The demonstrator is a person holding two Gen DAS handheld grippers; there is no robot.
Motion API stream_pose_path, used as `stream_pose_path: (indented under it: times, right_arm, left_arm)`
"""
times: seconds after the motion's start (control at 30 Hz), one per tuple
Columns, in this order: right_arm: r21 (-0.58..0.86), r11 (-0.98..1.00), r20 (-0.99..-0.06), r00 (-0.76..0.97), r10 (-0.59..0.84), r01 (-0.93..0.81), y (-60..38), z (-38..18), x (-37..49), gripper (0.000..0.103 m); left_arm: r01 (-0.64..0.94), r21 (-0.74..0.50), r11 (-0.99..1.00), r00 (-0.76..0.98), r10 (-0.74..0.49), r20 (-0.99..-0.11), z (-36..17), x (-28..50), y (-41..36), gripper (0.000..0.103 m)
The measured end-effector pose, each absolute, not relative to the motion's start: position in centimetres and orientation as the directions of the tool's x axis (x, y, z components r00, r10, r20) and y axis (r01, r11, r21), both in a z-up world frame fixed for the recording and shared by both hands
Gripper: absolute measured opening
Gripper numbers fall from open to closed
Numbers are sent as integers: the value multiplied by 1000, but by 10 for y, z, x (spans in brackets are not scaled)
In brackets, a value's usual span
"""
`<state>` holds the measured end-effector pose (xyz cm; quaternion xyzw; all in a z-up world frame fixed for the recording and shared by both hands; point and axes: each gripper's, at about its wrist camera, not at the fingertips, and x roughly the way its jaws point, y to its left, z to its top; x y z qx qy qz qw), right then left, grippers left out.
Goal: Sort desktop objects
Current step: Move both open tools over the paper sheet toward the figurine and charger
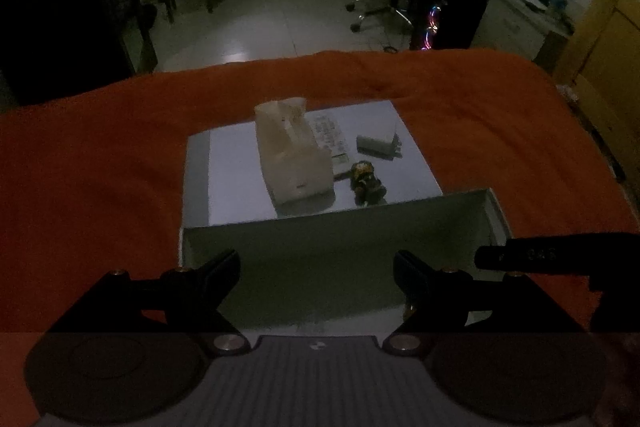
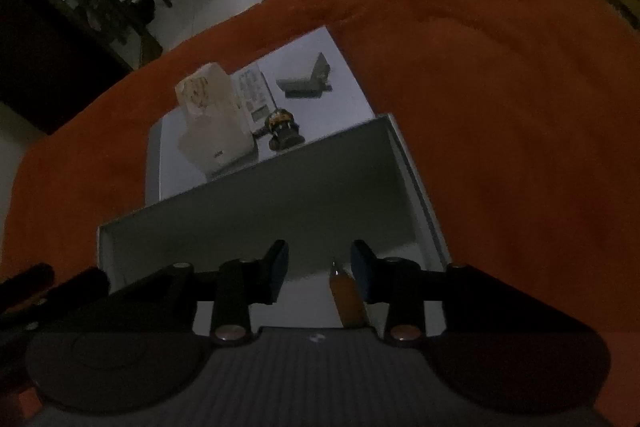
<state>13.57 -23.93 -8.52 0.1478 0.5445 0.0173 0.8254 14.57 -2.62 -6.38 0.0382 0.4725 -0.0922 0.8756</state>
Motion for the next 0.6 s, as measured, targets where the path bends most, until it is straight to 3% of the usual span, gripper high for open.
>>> stream_pose_path:
  times: [0.6]
  right_arm:
    - [250, 957, -906, 383, 179, 145, -242, -106, 177, 44]
  left_arm:
    - [146, -102, 984, 507, -163, -846, -90, 194, -40, 83]
